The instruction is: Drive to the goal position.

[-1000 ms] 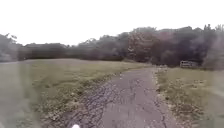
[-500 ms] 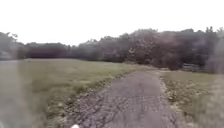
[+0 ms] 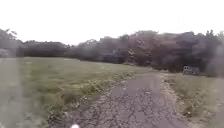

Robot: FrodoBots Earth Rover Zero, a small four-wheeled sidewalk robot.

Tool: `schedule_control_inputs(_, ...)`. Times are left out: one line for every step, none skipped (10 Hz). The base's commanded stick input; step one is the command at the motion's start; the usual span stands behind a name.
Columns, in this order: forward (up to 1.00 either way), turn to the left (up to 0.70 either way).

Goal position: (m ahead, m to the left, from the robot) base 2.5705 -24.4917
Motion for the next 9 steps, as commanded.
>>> schedule_control_inputs(0.85, -0.34)
schedule_control_inputs(0.85, -0.34)
schedule_control_inputs(0.85, -0.34)
schedule_control_inputs(0.85, -0.34)
schedule_control_inputs(0.85, -0.34)
schedule_control_inputs(0.85, -0.34)
schedule_control_inputs(0.85, -0.19)
schedule_control_inputs(0.85, 0.0)
schedule_control_inputs(0.85, 0.0)
